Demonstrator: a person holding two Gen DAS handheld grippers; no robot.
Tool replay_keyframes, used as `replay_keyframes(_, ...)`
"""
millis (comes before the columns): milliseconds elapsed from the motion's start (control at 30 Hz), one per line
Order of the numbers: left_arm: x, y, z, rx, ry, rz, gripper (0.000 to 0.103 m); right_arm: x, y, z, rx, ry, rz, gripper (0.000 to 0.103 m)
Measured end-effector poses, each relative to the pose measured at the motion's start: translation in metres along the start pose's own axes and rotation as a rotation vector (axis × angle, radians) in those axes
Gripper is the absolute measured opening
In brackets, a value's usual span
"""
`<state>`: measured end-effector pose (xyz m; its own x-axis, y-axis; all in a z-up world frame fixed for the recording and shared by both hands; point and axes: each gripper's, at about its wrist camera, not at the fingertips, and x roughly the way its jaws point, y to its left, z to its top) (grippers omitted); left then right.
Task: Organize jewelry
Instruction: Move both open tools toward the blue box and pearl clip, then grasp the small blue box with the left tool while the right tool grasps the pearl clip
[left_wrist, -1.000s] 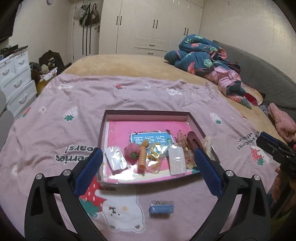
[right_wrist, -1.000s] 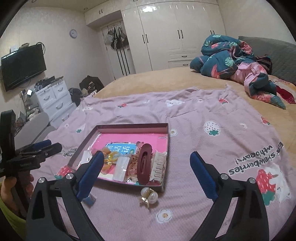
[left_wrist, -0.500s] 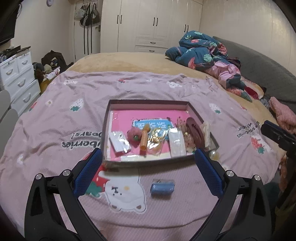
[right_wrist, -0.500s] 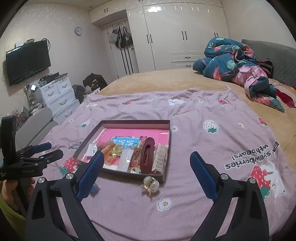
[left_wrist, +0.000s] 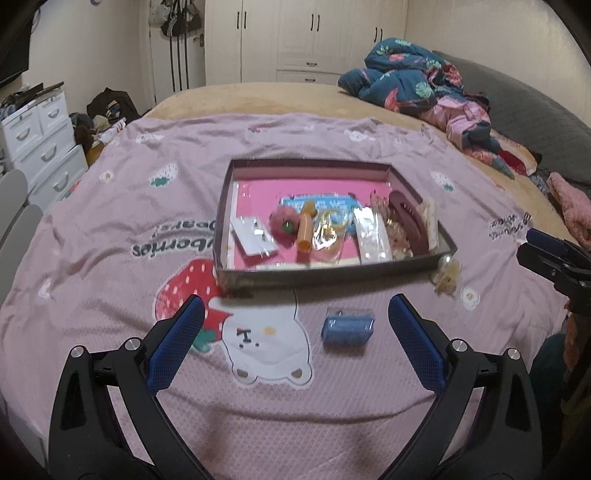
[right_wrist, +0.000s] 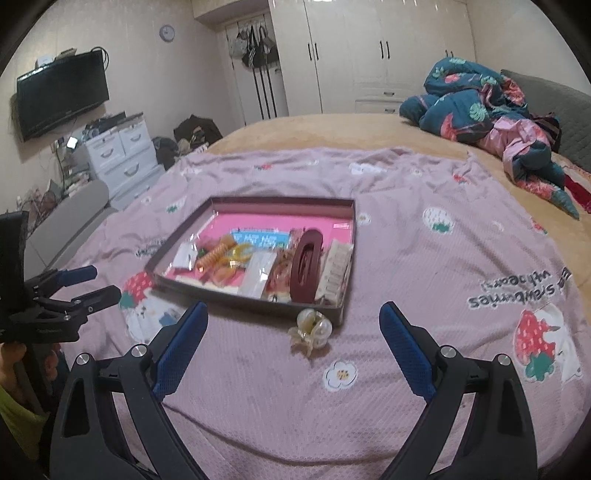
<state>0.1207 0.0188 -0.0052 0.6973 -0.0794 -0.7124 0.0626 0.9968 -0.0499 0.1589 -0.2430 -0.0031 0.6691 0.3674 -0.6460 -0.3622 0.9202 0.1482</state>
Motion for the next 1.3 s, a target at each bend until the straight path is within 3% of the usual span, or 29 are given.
replay_keyframes(500,0.044,-0.007,-0.029,0.011,0.148,-0.072,0.093,0.064,-0.021,-0.032,0.019,0.155,-0.034,0.093)
replay_keyframes(800,0.067,-0.02,-0.03,0.02,0.162,-0.09,0.092,0.096,-0.03,-0.025,0.069,0.191,-0.001,0.093)
replay_keyframes(967,0.079,-0.027,-0.028,0.016,0.173,-0.096,0.079,0.11,-0.028,-0.021,0.081,0.211,0.03,0.077)
replay_keyframes(1100,0.086,-0.03,-0.027,0.02,0.175,-0.091,0.059,0.121,-0.026,-0.019,0.081,0.233,0.054,0.042)
replay_keyframes(1300,0.087,-0.031,-0.029,0.024,0.176,-0.086,0.036,0.11,-0.021,-0.02,0.067,0.21,0.076,0.041)
